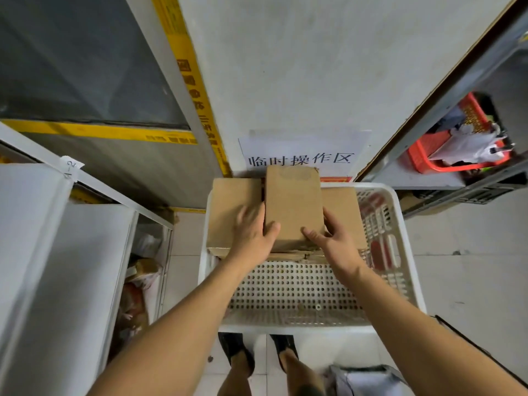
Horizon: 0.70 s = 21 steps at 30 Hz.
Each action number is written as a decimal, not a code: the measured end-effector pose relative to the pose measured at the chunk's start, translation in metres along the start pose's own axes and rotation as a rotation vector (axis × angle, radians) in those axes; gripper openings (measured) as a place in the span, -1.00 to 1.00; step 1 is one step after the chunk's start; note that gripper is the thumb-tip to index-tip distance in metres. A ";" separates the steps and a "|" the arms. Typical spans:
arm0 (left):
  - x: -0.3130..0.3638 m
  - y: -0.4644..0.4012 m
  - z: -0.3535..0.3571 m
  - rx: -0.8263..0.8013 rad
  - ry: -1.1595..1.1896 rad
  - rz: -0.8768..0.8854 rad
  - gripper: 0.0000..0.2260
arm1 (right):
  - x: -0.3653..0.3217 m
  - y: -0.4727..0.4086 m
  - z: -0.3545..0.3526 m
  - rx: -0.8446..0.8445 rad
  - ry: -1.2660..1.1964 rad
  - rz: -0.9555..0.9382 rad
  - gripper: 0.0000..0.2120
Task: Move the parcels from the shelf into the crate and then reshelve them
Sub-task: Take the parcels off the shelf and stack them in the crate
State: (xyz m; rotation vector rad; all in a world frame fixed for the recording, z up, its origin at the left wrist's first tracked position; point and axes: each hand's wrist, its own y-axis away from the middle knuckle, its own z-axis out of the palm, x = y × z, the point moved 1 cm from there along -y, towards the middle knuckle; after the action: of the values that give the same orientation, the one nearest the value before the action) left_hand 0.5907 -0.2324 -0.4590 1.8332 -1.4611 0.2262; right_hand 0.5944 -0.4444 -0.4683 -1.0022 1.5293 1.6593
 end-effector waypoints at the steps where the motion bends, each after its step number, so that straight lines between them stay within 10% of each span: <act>1: -0.004 -0.004 0.003 0.031 -0.093 0.029 -0.37 | 0.006 -0.005 0.002 -0.008 0.005 0.014 -0.32; 13: -0.021 -0.009 0.016 0.074 -0.219 0.066 -0.35 | 0.004 -0.009 0.008 0.001 0.409 0.094 -0.26; 21: -0.007 0.047 -0.054 0.194 -0.043 0.032 -0.52 | -0.074 0.025 0.046 -0.105 0.798 -0.296 -0.47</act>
State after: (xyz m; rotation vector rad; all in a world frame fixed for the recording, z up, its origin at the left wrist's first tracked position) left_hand 0.5633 -0.1937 -0.4046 1.9800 -1.5452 0.3572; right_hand 0.6042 -0.3992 -0.3906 -2.0009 1.6476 1.1845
